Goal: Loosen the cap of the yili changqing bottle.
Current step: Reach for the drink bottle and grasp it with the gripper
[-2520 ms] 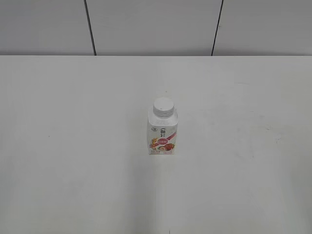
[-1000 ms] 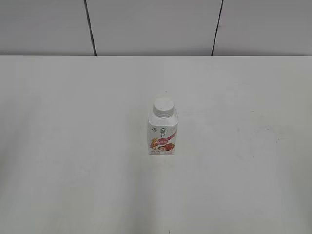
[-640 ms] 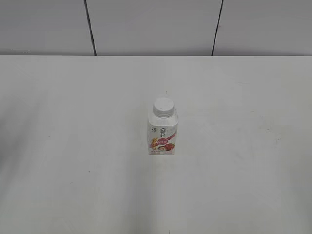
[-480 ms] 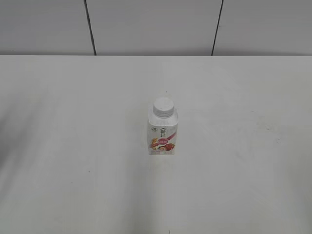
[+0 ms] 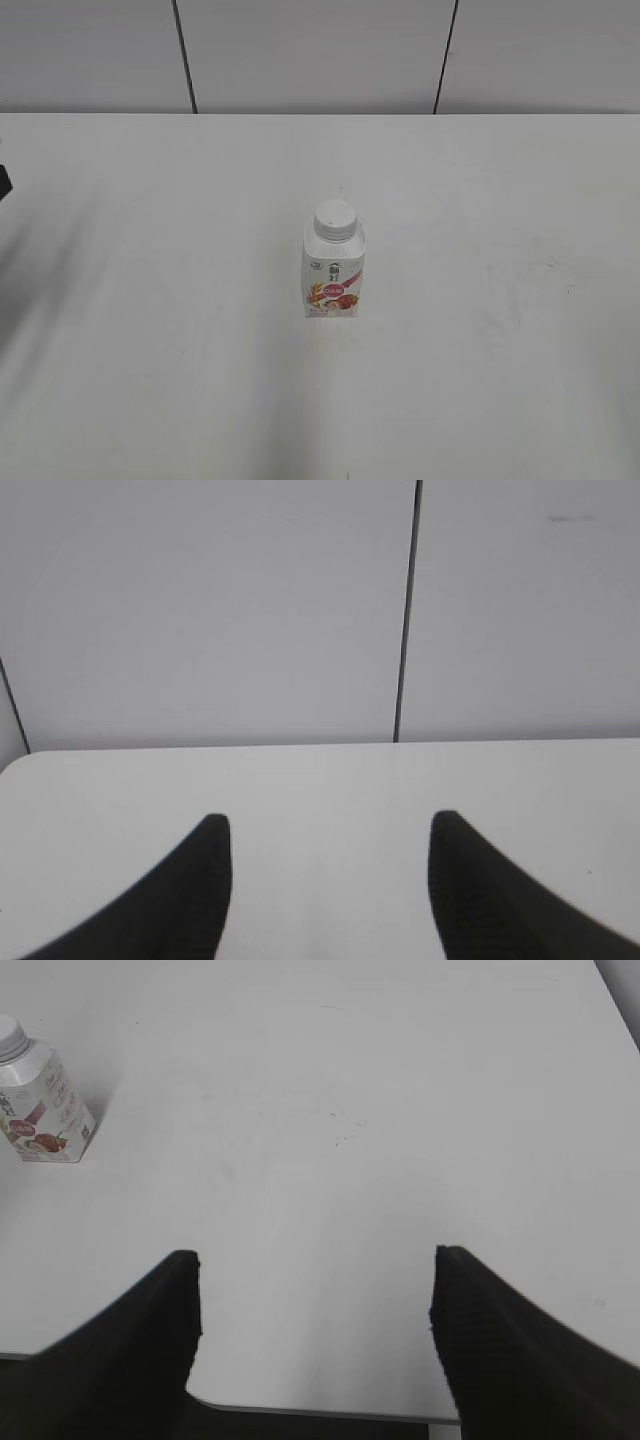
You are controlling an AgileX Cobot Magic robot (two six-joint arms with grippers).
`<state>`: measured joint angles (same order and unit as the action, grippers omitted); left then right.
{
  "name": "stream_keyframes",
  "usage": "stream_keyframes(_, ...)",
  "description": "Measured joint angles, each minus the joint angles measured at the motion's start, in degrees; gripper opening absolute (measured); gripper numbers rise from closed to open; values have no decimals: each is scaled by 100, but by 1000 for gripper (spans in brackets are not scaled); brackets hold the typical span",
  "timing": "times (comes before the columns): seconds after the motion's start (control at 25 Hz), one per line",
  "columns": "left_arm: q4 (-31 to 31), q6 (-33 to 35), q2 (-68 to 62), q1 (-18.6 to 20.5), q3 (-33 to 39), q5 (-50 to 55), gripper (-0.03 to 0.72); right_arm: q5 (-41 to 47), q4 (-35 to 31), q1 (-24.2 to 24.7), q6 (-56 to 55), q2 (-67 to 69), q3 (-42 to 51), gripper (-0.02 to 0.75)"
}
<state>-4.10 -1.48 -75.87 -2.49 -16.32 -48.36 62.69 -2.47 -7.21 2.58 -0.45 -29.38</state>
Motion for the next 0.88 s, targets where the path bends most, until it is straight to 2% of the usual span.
stream_keyframes(0.2, -479, -92, -616, 0, -47, -280, 398, 0, -39, 0, 0, 0, 0, 566)
stream_keyframes(0.48, -2190, -606, -1488, 0, -694, -267, 419, 0, -184, 0, 0, 0, 0, 566)
stream_keyframes(0.6, -3055, -1052, -1864, 0, -1039, -306, 433, 0, -220, 0, 0, 0, 0, 566)
stream_keyframes(0.72, -4187, -1687, -2227, 7, -1426, -444, 501, 0, -229, 0, 0, 0, 0, 566)
stream_keyframes(0.88, -5361, -2218, -2659, 7, -1928, -592, 649, 0, -234, 0, 0, 0, 0, 566)
